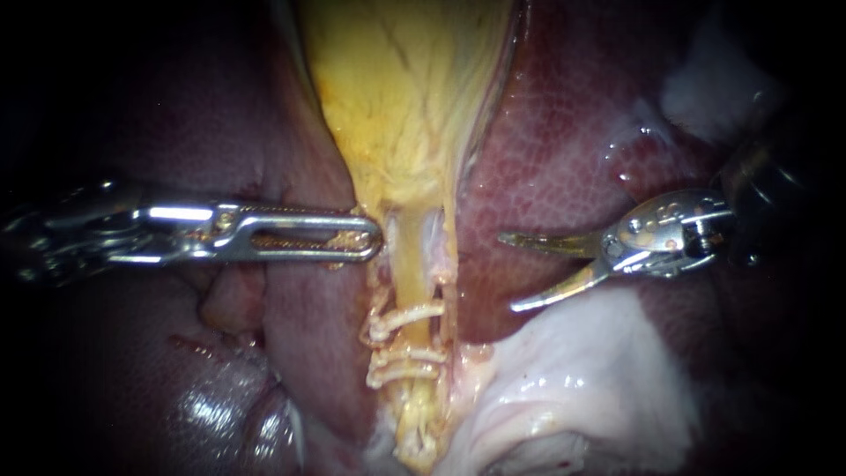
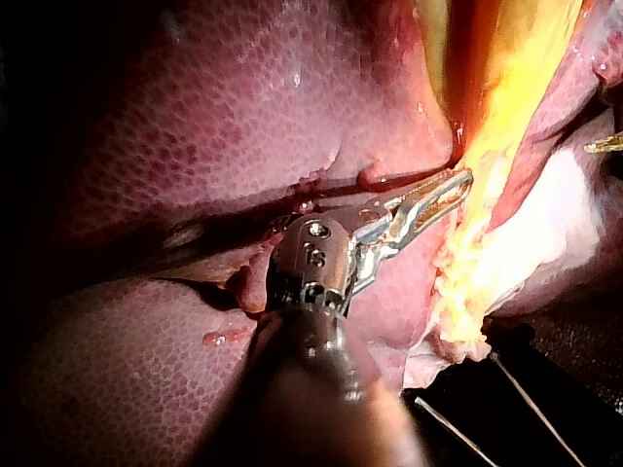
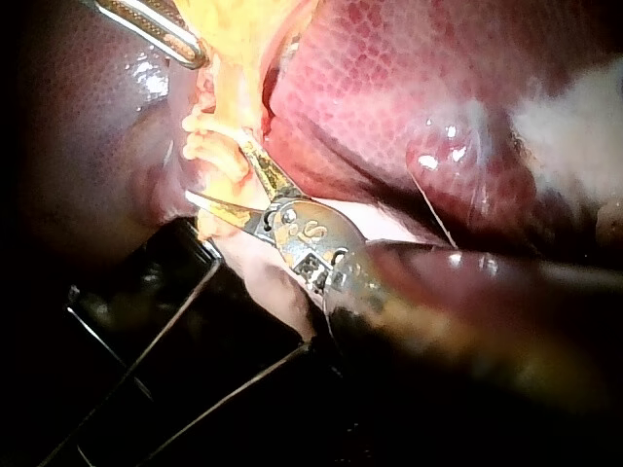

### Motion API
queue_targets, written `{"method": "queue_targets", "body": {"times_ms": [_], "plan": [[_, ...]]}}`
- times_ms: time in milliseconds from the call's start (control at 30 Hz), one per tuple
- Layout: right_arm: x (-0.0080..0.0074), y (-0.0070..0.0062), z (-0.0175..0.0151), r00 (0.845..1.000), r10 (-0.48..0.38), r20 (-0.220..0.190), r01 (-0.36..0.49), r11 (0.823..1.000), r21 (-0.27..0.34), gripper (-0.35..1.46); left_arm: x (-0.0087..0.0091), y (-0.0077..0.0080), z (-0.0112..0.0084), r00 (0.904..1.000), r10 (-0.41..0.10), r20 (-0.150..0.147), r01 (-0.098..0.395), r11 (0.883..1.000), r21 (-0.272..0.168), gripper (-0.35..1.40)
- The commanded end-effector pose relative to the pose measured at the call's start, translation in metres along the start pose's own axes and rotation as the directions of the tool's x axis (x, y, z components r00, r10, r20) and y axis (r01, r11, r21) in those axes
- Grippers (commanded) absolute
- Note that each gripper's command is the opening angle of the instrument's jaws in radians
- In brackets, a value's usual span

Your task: Go to the cutting position left tube

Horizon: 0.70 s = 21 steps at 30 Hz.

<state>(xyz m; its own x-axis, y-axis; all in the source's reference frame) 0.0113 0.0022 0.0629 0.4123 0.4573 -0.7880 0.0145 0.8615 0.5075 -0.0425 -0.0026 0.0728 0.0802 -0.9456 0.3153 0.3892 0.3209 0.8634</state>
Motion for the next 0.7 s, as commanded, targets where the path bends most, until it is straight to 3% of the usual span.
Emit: {"method": "queue_targets", "body": {"times_ms": [33, 233, 467, 633, 700], "plan": [[0.0000, 0.0000, 0.0000, 1.000, 0.000, 0.000, 0.000, 1.000, 0.000, 1.43, 0.0000, -0.0001, -0.0002, 1.0000, 0.000, 0.000, 0.000, 1.000, 0.001, -0.35], [-0.0001, 0.0001, 0.0001, 1.000, 0.000, -0.001, 0.000, 1.000, 0.005, 1.43, -0.0021, -0.0009, -0.0036, 0.9999, -0.013, -0.005, 0.013, 1.000, -0.002, -0.35], [-0.0008, 0.0000, 0.0008, 1.000, -0.004, -0.003, 0.004, 1.000, 0.025, 1.43, -0.0044, -0.0025, -0.0074, 0.9991, -0.031, 0.029, 0.031, 1.000, 0.000, -0.35], [-0.0032, -0.0006, 0.0042, 1.000, 0.001, -0.008, -0.001, 0.996, 0.087, 1.43, -0.0043, -0.0027, -0.0076, 0.9990, -0.031, 0.032, 0.031, 1.000, 0.000, -0.35], [-0.0047, -0.0009, 0.0060, 1.000, 0.017, 0.016, -0.018, 0.994, 0.108, 1.43, -0.0043, -0.0027, -0.0076, 0.9990, -0.031, 0.031, 0.031, 1.000, 0.000, -0.35]]}}
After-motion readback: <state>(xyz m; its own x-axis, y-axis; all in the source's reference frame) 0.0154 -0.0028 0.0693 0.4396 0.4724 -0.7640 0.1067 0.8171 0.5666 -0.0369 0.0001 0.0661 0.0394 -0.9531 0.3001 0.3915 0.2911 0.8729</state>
